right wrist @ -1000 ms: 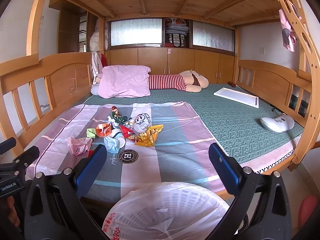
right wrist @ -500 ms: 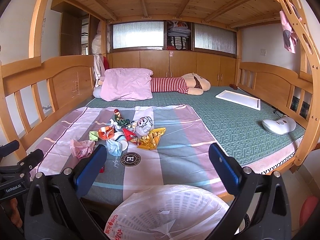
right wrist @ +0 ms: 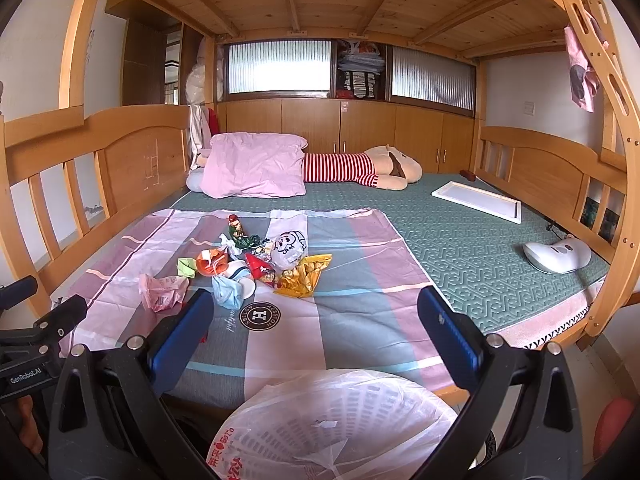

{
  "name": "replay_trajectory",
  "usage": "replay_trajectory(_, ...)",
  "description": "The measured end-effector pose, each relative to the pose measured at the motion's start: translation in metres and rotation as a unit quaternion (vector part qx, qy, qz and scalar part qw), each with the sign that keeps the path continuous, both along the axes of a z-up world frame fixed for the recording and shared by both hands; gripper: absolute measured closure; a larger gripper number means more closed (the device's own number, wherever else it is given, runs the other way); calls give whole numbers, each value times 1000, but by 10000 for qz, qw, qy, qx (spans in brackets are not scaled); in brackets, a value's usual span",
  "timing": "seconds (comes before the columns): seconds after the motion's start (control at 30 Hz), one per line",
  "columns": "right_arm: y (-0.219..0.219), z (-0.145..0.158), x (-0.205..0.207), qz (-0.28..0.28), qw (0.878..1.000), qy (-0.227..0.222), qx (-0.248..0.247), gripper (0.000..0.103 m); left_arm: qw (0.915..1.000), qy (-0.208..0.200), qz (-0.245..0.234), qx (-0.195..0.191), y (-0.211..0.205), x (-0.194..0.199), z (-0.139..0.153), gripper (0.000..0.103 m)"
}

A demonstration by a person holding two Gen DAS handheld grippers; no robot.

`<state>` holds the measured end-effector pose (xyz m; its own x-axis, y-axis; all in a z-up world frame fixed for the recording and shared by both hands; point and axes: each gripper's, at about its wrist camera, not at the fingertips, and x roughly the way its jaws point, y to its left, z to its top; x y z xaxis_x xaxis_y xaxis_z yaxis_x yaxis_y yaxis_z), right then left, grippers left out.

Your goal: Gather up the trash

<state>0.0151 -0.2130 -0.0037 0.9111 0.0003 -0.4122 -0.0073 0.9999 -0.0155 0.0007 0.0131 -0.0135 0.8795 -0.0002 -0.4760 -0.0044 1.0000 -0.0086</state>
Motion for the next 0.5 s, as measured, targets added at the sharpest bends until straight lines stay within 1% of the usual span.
replay_trajectory(0.5,0,-1,1,4,10000,22,4,3,10000,52,0,21,-4,1,-1,3)
